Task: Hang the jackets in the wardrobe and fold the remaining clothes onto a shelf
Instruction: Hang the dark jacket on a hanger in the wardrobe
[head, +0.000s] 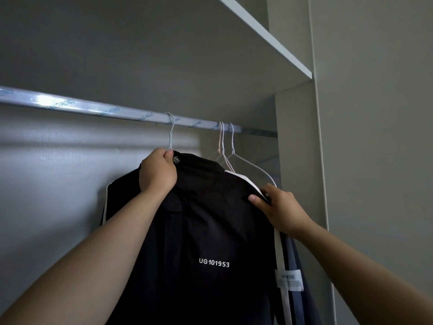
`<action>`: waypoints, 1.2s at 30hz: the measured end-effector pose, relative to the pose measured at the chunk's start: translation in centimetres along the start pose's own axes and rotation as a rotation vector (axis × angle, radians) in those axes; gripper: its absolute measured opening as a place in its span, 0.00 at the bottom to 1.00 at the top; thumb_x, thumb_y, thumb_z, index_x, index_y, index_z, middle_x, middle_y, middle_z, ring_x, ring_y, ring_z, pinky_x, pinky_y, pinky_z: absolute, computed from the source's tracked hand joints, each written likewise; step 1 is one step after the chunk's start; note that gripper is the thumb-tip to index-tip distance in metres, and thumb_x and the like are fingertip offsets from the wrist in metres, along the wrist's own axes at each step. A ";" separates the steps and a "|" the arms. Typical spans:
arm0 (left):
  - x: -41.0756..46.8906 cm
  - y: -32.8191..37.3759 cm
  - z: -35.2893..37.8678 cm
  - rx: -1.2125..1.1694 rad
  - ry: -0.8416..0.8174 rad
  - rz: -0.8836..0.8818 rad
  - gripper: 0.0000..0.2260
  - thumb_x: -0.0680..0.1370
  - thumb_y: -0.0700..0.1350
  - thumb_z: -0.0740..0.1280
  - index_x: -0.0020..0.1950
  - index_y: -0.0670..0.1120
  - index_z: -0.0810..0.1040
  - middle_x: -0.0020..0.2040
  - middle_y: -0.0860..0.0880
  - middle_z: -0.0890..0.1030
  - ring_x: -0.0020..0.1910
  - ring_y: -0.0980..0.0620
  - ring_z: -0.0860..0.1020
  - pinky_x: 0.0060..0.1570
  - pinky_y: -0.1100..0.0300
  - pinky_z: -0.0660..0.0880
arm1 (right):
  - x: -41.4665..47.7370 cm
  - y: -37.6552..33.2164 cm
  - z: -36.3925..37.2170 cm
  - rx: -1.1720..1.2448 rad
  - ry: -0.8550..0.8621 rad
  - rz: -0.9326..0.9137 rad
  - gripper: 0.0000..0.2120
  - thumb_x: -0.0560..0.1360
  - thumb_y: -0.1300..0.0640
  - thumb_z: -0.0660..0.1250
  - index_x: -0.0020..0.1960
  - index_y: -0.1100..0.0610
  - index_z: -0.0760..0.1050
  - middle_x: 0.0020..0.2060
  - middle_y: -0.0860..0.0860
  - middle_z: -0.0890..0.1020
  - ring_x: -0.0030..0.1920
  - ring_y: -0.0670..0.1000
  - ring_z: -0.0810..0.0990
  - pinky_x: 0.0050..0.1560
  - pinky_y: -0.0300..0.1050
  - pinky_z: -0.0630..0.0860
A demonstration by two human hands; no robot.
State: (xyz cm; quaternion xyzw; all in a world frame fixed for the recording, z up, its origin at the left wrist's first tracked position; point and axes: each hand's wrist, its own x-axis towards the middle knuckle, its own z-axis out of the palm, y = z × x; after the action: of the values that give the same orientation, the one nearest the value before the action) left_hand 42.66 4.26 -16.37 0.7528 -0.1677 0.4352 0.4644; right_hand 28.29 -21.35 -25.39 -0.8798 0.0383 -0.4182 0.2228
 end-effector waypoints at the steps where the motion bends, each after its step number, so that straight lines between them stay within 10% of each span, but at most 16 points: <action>1: 0.0 0.0 0.0 -0.026 0.008 0.013 0.17 0.85 0.53 0.59 0.44 0.44 0.76 0.37 0.49 0.77 0.42 0.42 0.76 0.40 0.53 0.68 | 0.0 -0.2 -0.3 -0.028 -0.012 0.000 0.18 0.76 0.34 0.64 0.44 0.49 0.69 0.35 0.46 0.78 0.36 0.46 0.77 0.34 0.36 0.71; 7: 1.0 -4.6 -1.8 -0.162 0.219 -0.058 0.14 0.84 0.46 0.58 0.53 0.38 0.78 0.55 0.39 0.79 0.56 0.39 0.75 0.56 0.50 0.69 | -0.3 -4.9 0.0 -0.229 0.130 -0.187 0.19 0.80 0.51 0.62 0.69 0.53 0.66 0.60 0.53 0.75 0.54 0.58 0.78 0.51 0.55 0.77; 12: 1.2 -11.5 -4.3 0.053 0.089 -0.346 0.18 0.80 0.42 0.61 0.71 0.44 0.74 0.70 0.39 0.74 0.68 0.36 0.71 0.68 0.45 0.69 | 0.6 -11.1 2.0 -0.510 0.303 -0.451 0.24 0.72 0.60 0.57 0.68 0.58 0.71 0.62 0.57 0.75 0.62 0.61 0.74 0.60 0.55 0.71; 17: 0.6 -15.8 -6.0 -0.146 -0.199 -0.395 0.13 0.79 0.40 0.60 0.60 0.43 0.80 0.55 0.39 0.83 0.55 0.38 0.81 0.61 0.43 0.76 | 2.2 -16.7 6.2 -0.466 0.229 -0.631 0.19 0.75 0.59 0.60 0.65 0.59 0.74 0.60 0.57 0.76 0.61 0.61 0.74 0.61 0.55 0.71; 29: -0.2 -20.0 -9.9 -0.386 -0.081 -0.177 0.11 0.82 0.42 0.67 0.50 0.59 0.81 0.47 0.63 0.85 0.49 0.66 0.82 0.52 0.68 0.74 | 9.2 -25.7 14.2 -0.549 -0.061 -0.698 0.13 0.79 0.54 0.57 0.61 0.56 0.73 0.58 0.55 0.78 0.60 0.59 0.74 0.61 0.54 0.65; 36: 0.3 -21.3 -11.3 -0.360 -0.148 -0.132 0.12 0.83 0.38 0.65 0.51 0.54 0.84 0.48 0.57 0.87 0.50 0.59 0.83 0.53 0.68 0.75 | 10.8 -24.8 15.0 -0.558 -0.113 -0.654 0.12 0.81 0.56 0.58 0.61 0.53 0.75 0.56 0.54 0.75 0.57 0.57 0.74 0.56 0.54 0.64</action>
State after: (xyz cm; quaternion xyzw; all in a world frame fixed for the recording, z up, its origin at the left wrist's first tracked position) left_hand 51.15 24.74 -25.75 0.6972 -0.2266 0.3102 0.6053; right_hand 43.64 3.59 -15.41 -0.8936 -0.1430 -0.3918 -0.1660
